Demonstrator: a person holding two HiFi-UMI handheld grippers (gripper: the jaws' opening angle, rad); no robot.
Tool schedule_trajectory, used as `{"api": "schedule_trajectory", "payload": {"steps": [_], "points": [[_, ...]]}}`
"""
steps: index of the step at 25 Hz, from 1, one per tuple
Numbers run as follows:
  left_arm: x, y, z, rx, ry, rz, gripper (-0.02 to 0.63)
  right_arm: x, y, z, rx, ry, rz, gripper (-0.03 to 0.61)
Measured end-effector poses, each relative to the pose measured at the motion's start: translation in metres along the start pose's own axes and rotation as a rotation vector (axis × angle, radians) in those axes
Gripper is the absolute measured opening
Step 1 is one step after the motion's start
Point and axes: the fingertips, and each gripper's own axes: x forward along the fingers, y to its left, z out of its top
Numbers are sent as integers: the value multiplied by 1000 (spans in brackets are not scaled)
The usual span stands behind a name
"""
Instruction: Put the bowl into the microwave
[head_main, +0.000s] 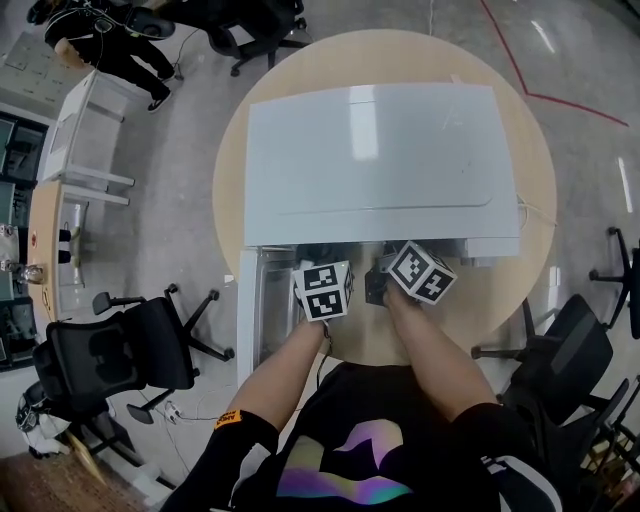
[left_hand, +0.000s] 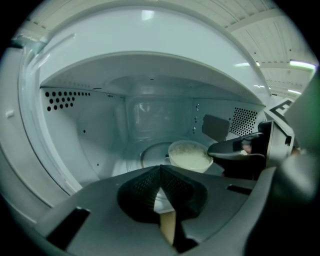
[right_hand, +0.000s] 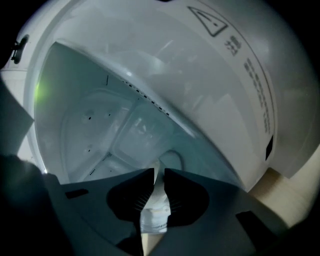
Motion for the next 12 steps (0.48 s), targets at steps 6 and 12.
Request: {"api": "schedule_trajectory", "payload": {"steps": [6,12], "points": [[-7,-5,1,5,-5,13,46,-15,0,-3,-46,19,5,52],[-21,-8,-2,6,-8,36,46,-39,-6,-9,-104,47,9,52]]}}
